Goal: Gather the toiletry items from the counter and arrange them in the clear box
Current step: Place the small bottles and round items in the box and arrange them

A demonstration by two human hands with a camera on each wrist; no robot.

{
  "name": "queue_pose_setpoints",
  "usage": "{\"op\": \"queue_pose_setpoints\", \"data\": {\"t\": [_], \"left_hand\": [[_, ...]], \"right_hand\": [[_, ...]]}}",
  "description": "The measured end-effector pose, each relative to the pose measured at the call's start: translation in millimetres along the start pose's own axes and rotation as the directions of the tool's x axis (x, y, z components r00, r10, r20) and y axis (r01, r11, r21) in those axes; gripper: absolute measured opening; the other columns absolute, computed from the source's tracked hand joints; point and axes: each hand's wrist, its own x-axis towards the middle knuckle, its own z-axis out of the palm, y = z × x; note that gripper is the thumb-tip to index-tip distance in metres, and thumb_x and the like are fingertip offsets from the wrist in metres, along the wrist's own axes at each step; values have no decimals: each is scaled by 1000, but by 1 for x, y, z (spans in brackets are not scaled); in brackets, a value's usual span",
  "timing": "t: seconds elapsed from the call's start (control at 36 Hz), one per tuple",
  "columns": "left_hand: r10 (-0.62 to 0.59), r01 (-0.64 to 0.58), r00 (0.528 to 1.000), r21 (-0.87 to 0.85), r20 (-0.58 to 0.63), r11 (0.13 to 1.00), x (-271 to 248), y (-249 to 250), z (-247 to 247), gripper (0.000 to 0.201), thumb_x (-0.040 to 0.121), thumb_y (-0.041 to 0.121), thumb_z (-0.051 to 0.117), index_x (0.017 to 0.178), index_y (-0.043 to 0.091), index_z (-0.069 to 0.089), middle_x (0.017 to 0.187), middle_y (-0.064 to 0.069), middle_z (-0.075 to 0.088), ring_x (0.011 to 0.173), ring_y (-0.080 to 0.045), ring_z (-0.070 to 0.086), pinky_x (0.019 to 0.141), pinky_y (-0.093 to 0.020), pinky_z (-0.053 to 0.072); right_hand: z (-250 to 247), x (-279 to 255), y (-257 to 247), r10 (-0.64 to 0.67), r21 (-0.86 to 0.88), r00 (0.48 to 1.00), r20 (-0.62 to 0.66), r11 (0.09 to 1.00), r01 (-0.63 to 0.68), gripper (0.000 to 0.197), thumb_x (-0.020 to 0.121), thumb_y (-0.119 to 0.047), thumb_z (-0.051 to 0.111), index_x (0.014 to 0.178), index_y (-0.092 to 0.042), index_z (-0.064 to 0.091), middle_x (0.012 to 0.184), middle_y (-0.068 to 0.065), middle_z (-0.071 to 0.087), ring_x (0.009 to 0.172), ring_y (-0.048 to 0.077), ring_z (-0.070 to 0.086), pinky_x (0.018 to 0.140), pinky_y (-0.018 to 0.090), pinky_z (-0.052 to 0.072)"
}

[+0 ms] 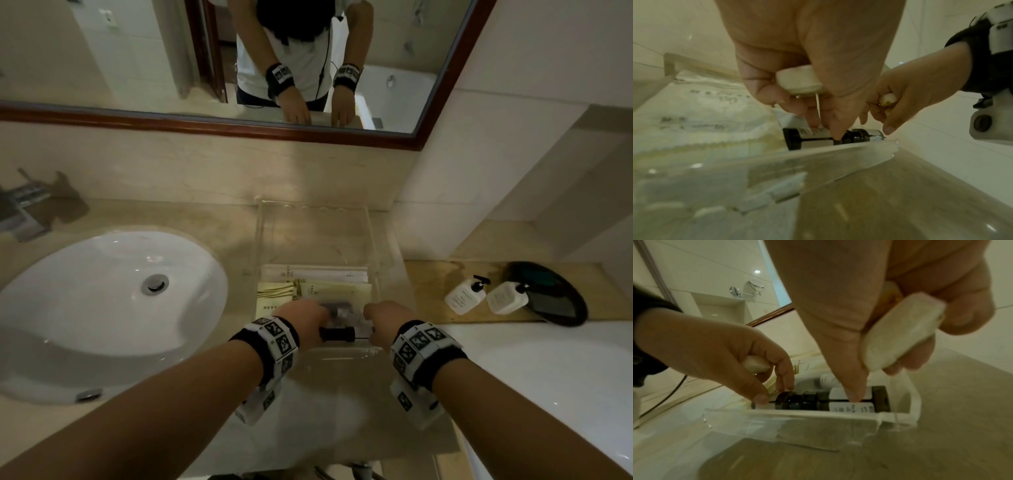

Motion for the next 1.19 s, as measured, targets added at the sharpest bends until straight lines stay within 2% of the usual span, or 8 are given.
{"op": "queue_pose_setpoints", "data": {"t": [0.08, 0.17, 0.28, 0.42, 0.56, 0.72, 0.94, 1.19], "left_hand": [[-6, 6, 1000, -3, -4, 1000, 1, -2, 1, 21, 90, 29, 54, 96, 14, 66, 91, -9, 68, 79, -28, 62, 70, -34, 51], [-10, 10, 1000, -26, 1, 1000, 1, -3, 2, 19, 89, 26, 53, 95, 12, 65, 88, -9, 64, 76, -27, 59, 68, -33, 50], [-14, -8, 991, -162, -135, 987, 0, -8, 5, 33, 84, 21, 61, 111, 8, 47, 110, -8, 49, 94, -28, 54, 76, -34, 47], [-70, -3, 957, -253, -280, 967, 5, -19, 3, 41, 77, 5, 61, 112, 4, 39, 117, -11, 39, 98, -26, 46, 76, -26, 38], [-57, -17, 957, -253, -283, 967, 9, -21, 4, 30, 85, 4, 55, 113, 4, 42, 120, -12, 41, 93, -20, 40, 77, -22, 34], [18, -33, 982, -75, -188, 997, 14, -22, 2, 45, 81, 24, 67, 123, 20, 52, 121, -6, 52, 110, -28, 49, 95, -37, 44], [-7, 11, 991, 22, -137, 1000, 15, -21, -1, 38, 81, 29, 66, 117, 26, 54, 121, -1, 55, 112, -28, 48, 93, -41, 47], [0, -1, 989, -6, -146, 1000, 11, -26, 2, 51, 82, 33, 64, 130, 33, 46, 134, 3, 48, 124, -25, 41, 96, -42, 40]], "right_hand": [[1, -1, -5, -5, -20, 1000, 21, 1000, 6, 29, 92, -11, 52, 121, -7, 54, 104, 11, 55, 94, 27, 55, 81, 33, 45], [2, -1, -9, -5, -2, 1000, 28, 1000, 5, 23, 92, -11, 51, 115, -8, 57, 104, 12, 58, 92, 27, 55, 79, 33, 45], [-2, 1, -9, 19, 133, 996, -92, 991, -6, 11, 90, -21, 56, 89, -13, 49, 77, 2, 44, 81, 23, 47, 71, 30, 40], [-9, 1, -5, 91, 341, 984, -153, 940, -34, 35, 75, -36, 76, 88, -14, 52, 91, 4, 55, 85, 21, 53, 71, 29, 44], [-8, 7, -6, 93, 378, 987, -132, 925, -36, 43, 76, -27, 76, 109, -10, 54, 108, 7, 55, 88, 19, 48, 78, 31, 46], [-3, 14, -8, 76, 365, 986, -150, 931, -17, 41, 79, -21, 73, 112, -12, 49, 122, 13, 45, 99, 29, 53, 86, 35, 48], [-2, 22, -9, 74, 423, 983, -170, 906, 5, 38, 82, -32, 70, 107, -14, 47, 111, 10, 52, 88, 23, 50, 73, 32, 42], [3, 24, -8, -18, 403, 970, -242, 908, 117, 32, 82, -27, 70, 109, -17, 55, 116, 10, 46, 97, 29, 54, 81, 30, 45]]}}
